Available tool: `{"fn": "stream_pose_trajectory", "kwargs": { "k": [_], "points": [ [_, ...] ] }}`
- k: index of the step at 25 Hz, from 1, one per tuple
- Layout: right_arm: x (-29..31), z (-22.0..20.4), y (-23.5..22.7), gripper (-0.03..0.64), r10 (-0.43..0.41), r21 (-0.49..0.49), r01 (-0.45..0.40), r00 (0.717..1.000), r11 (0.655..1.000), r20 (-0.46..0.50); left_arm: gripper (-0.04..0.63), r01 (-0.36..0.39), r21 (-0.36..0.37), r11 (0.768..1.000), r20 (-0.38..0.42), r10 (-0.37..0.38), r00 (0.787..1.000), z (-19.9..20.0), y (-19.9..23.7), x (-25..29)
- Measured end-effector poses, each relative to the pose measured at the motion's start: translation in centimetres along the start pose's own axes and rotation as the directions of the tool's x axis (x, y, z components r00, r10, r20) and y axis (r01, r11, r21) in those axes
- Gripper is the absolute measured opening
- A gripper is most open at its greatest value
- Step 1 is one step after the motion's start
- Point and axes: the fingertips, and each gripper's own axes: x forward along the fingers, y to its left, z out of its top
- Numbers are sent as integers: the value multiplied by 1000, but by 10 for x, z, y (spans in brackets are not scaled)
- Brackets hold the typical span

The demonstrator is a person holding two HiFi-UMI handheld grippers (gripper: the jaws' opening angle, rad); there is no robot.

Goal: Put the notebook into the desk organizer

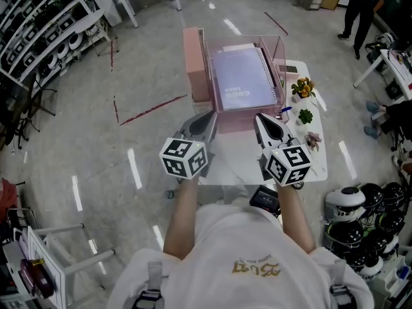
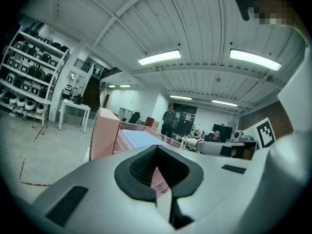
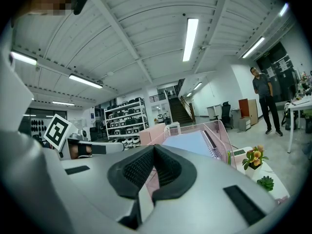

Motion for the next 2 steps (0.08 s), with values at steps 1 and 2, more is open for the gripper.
{"fn": "stream_pose_trajectory", "kwargs": {
  "k": [1, 2],
  "points": [
    [1, -1, 0, 11, 1, 0, -1, 1000, 1000, -1, 14, 1, 0, 1000, 0, -1, 1000, 0, 0, 0],
    [1, -1, 1, 11, 2, -1, -2, 1000, 1000, -2, 14, 2, -1, 1000, -1, -2, 1000, -1, 0, 1]
  ]
}}
